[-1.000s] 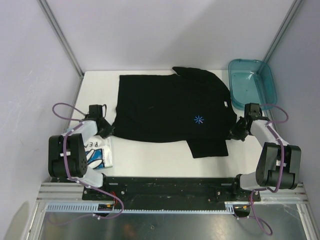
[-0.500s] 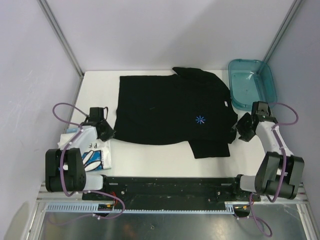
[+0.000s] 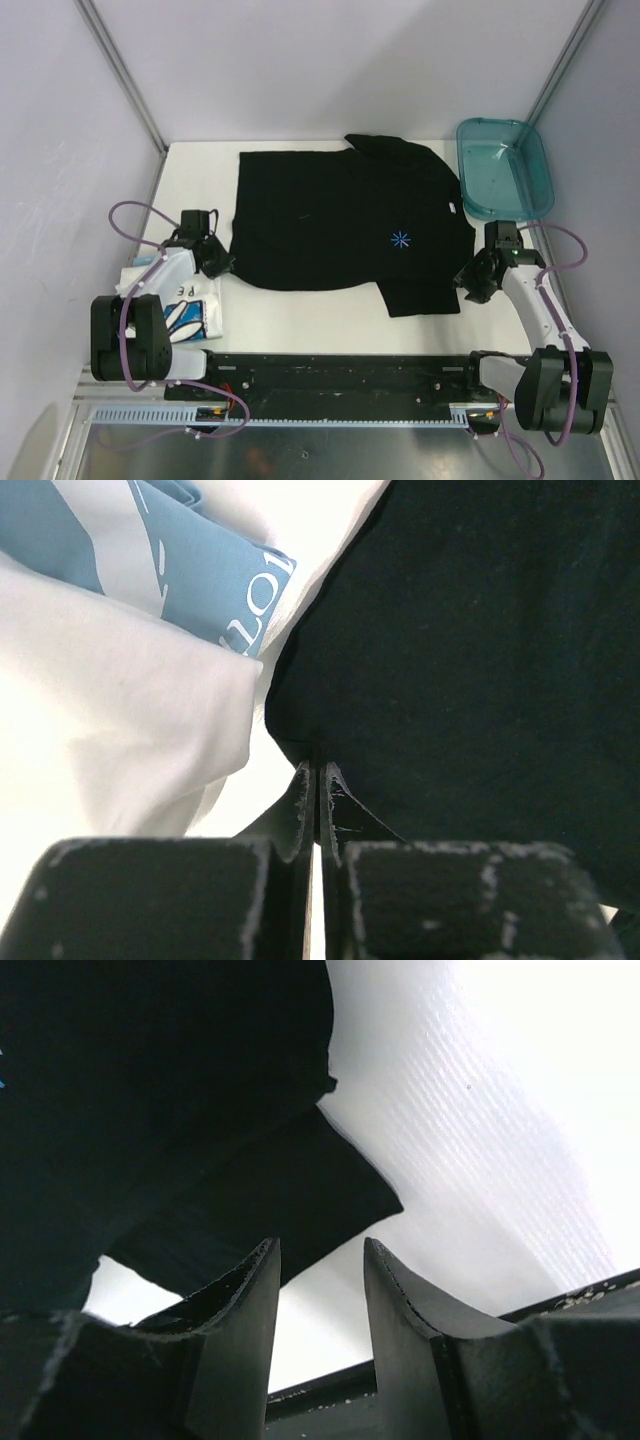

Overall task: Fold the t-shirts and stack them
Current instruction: Grap the side of the flattened tshirt closest away from the robot with both arms

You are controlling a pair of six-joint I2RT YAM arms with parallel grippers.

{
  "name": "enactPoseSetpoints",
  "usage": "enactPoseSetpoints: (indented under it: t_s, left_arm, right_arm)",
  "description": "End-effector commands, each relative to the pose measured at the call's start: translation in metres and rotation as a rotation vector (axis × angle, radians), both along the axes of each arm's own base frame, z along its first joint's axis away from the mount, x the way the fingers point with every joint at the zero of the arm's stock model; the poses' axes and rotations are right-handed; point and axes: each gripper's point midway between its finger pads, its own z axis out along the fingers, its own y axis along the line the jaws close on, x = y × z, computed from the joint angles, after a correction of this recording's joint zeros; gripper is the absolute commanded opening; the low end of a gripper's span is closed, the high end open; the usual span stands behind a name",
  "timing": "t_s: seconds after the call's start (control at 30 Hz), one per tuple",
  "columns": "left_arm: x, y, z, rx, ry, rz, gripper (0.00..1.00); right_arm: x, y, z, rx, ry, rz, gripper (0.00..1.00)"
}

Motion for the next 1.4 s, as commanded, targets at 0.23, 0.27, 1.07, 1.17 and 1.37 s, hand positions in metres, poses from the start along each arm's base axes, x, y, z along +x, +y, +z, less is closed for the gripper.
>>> enactPoseSetpoints:
  t_s: [0.23, 0.27, 1.07, 1.17, 1.37]
  left_arm:
    - [0.015, -0.005, 0.013, -0.013, -0.041, -0.033, 0.0]
    - [0.015, -0.005, 0.013, -0.012, -0.042, -0.034, 0.0]
    - [0.009, 0.001, 0.018, 0.024, -0.065, -0.042, 0.0]
    - [0.002, 0.002, 0.018, 0.034, -0.069, -0.04, 0.0]
    - [-0.018, 0.011, 0.017, 0.082, -0.055, -0.019, 0.0]
  right_arm:
    - [-0.02, 0.001, -0.045, -0.021, 0.144, -0.143, 0.44]
    - [-0.021, 0.0, -0.048, -0.025, 0.152, -0.149, 0.45]
    - [-0.022, 0.001, -0.033, -0.027, 0.05, -0.114, 0.0]
    - [-0.031, 0.006, -0.008, 0.002, -0.015, -0.109, 0.0]
    - [-0.051, 0.015, 0.036, 0.058, -0.122, -0.111, 0.0]
